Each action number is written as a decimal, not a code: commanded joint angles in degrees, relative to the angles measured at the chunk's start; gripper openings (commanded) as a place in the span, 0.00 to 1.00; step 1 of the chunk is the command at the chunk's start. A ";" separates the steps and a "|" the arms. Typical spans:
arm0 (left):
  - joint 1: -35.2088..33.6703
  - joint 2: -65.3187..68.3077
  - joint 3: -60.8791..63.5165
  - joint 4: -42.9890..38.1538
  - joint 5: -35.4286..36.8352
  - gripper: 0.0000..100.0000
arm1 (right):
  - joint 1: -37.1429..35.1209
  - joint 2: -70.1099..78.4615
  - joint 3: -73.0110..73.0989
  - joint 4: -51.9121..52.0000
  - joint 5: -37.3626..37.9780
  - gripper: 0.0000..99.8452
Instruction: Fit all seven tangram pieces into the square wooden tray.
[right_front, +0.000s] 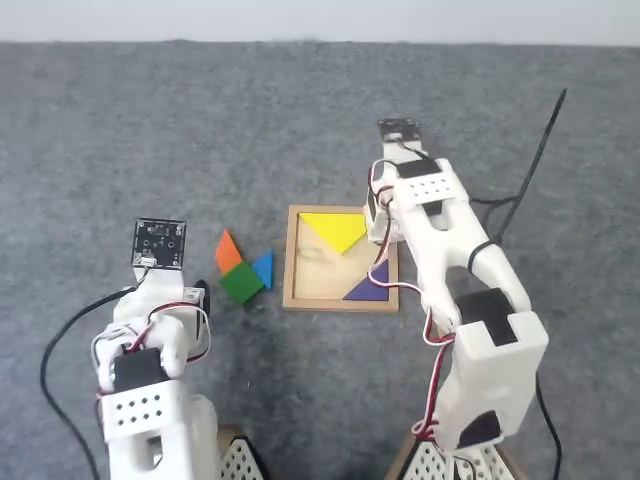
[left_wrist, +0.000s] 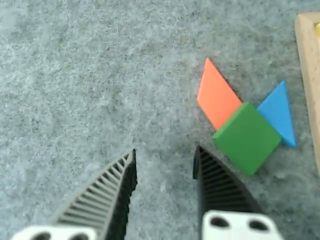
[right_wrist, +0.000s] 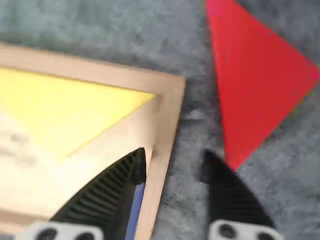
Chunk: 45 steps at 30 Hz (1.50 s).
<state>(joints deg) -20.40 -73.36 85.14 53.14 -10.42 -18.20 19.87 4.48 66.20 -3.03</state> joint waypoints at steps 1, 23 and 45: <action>0.62 -0.97 -5.76 3.08 -0.70 0.18 | -1.45 -0.75 -5.01 4.26 6.42 0.27; 8.53 27.96 -25.71 0.97 7.30 0.24 | 4.88 -36.35 27.52 -11.74 6.86 0.10; 11.43 85.98 -64.40 15.21 29.80 0.24 | 2.42 -39.78 35.34 -18.77 6.77 0.10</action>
<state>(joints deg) -9.85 11.12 23.25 66.51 16.13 -15.56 -16.44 40.35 48.35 3.12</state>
